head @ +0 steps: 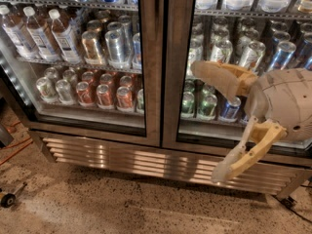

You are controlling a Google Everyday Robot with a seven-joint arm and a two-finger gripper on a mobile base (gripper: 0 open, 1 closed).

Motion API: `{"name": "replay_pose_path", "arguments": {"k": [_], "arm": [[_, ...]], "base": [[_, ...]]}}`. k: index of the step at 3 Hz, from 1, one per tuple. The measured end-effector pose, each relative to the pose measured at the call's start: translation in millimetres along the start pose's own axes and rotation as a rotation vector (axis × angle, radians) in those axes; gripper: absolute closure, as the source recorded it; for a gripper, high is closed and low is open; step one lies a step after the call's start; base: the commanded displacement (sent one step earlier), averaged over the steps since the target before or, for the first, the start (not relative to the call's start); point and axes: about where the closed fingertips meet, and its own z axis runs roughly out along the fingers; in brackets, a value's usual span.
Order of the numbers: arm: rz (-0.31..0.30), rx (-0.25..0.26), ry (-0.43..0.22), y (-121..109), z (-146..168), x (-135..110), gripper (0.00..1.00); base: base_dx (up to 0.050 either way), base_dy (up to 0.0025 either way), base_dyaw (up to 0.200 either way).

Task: Open left fridge door

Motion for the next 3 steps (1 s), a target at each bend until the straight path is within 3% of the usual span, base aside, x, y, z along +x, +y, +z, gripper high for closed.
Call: {"name": "replay_pose_path", "arguments": {"k": [3], "arm": [[0.000,0.000,0.000,0.0,0.0,0.0,0.00]], "base": [[0.050,-0.00002,0.001]]}}
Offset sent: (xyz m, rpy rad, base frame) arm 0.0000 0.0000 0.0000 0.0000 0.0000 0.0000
